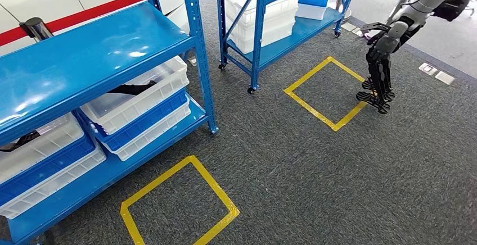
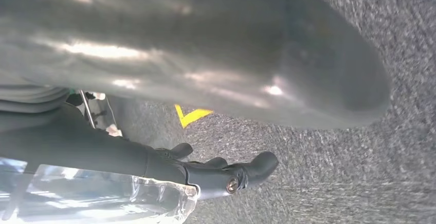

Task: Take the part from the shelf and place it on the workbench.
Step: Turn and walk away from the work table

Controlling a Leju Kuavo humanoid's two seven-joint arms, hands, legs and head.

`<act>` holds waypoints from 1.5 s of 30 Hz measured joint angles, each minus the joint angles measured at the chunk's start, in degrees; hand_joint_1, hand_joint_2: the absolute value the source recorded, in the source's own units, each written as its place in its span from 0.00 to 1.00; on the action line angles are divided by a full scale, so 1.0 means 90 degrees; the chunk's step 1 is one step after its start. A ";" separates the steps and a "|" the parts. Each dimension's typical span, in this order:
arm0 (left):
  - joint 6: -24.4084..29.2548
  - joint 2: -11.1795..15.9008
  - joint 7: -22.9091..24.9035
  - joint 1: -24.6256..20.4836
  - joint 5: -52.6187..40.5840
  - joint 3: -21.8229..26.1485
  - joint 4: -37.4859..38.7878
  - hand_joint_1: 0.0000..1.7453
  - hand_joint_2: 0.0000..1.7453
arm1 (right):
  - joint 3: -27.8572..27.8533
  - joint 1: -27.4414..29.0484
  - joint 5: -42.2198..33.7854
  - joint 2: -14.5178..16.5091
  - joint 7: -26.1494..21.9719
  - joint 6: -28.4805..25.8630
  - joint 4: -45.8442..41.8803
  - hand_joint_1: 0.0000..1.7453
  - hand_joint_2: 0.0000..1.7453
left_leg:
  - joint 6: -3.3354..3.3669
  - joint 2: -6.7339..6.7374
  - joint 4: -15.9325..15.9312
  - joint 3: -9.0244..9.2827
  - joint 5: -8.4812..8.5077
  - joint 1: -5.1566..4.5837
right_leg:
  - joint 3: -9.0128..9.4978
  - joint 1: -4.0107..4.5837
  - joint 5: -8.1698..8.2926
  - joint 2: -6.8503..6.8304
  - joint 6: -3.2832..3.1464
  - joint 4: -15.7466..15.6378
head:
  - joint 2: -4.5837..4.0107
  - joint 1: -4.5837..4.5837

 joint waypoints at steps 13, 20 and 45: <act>0.0023 -0.0029 0.0025 0.0003 0.0028 0.0089 0.0000 0.00 0.00 | 0.0004 0.0013 0.0130 -0.0020 0.0019 0.0049 -0.0001 0.00 0.00 | -0.0041 -0.0783 -0.0025 0.0020 0.0060 0.0054 | -0.0063 -0.0150 0.0027 0.0847 0.0221 0.0013 | 0.0000 0.0041; 0.0028 -0.0024 0.0029 0.0010 0.0034 0.0152 0.0000 0.00 0.00 | 0.0005 0.0021 0.0152 -0.0027 0.0027 0.0055 0.0000 0.00 0.00 | -0.0217 -0.0324 0.1357 -0.0680 -0.0684 0.0097 | -0.0027 -0.0133 0.0054 0.0496 -0.0075 -0.0014 | 0.0000 0.0004; -0.0162 -0.0013 -0.0012 -0.0012 -0.0037 0.0157 0.0002 0.00 0.00 | -0.0070 0.0045 0.0007 -0.0050 0.0025 0.0002 0.0000 0.00 0.00 | -0.0038 -0.0780 0.0045 -0.0033 0.0065 0.0033 | -0.0156 -0.0147 0.0030 0.0917 0.0259 0.0049 | 0.0000 0.0053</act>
